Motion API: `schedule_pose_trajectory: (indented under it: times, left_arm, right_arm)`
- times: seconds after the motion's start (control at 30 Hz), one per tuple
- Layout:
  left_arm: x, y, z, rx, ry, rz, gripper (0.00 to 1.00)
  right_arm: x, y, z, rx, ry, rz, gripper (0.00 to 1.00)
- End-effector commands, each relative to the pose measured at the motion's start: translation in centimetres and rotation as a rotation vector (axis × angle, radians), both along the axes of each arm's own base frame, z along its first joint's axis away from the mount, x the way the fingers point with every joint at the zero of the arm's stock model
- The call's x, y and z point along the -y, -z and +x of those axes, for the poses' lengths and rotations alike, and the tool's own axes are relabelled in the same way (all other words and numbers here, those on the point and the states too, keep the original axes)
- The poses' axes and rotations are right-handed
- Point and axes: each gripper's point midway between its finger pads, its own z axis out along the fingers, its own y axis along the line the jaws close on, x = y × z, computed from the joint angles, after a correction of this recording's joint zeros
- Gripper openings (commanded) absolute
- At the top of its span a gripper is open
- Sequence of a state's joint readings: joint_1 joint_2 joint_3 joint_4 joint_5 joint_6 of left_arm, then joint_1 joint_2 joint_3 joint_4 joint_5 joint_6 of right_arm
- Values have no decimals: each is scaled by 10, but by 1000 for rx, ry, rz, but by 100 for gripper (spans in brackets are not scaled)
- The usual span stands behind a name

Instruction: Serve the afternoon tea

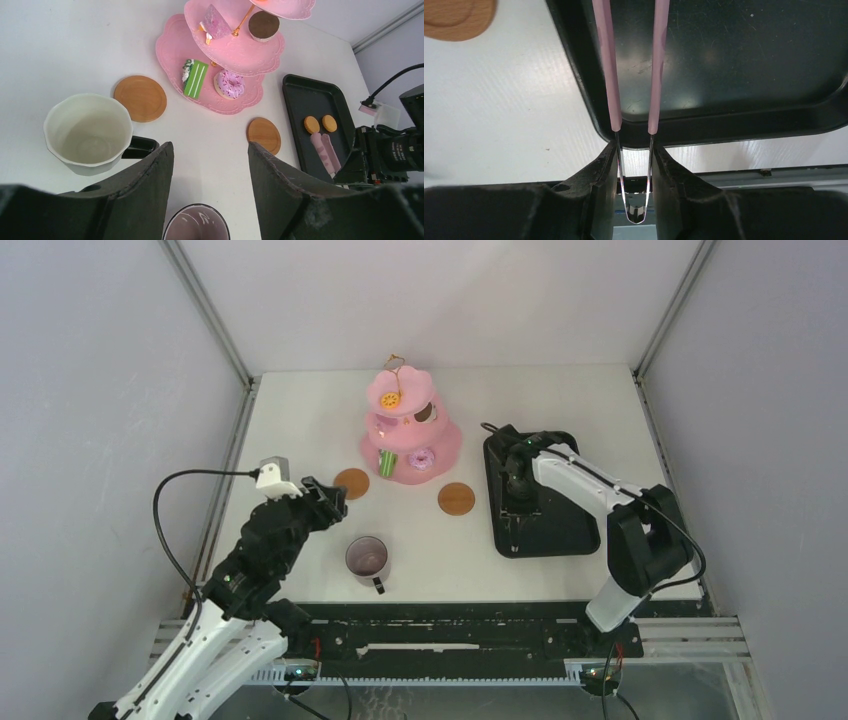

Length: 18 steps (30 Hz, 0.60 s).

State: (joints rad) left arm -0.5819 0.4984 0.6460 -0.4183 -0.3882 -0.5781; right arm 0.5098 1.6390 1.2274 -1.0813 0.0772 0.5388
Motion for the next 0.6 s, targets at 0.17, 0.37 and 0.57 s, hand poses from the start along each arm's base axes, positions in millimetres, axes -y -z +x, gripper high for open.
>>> schedule_pose_trajectory:
  times: [0.17, 0.37, 0.57]
  left_arm:
    - [0, 0, 5, 23, -14, -23, 62]
    - [-1, 2, 6, 21, -20, -26, 62]
    - [0, 4, 7, 15, -23, -34, 62]
  right_arm:
    - [8, 23, 6, -34, 30, -10, 38]
    - [11, 32, 10, -50, 49, -16, 41]
    - [16, 37, 14, -58, 65, -12, 41]
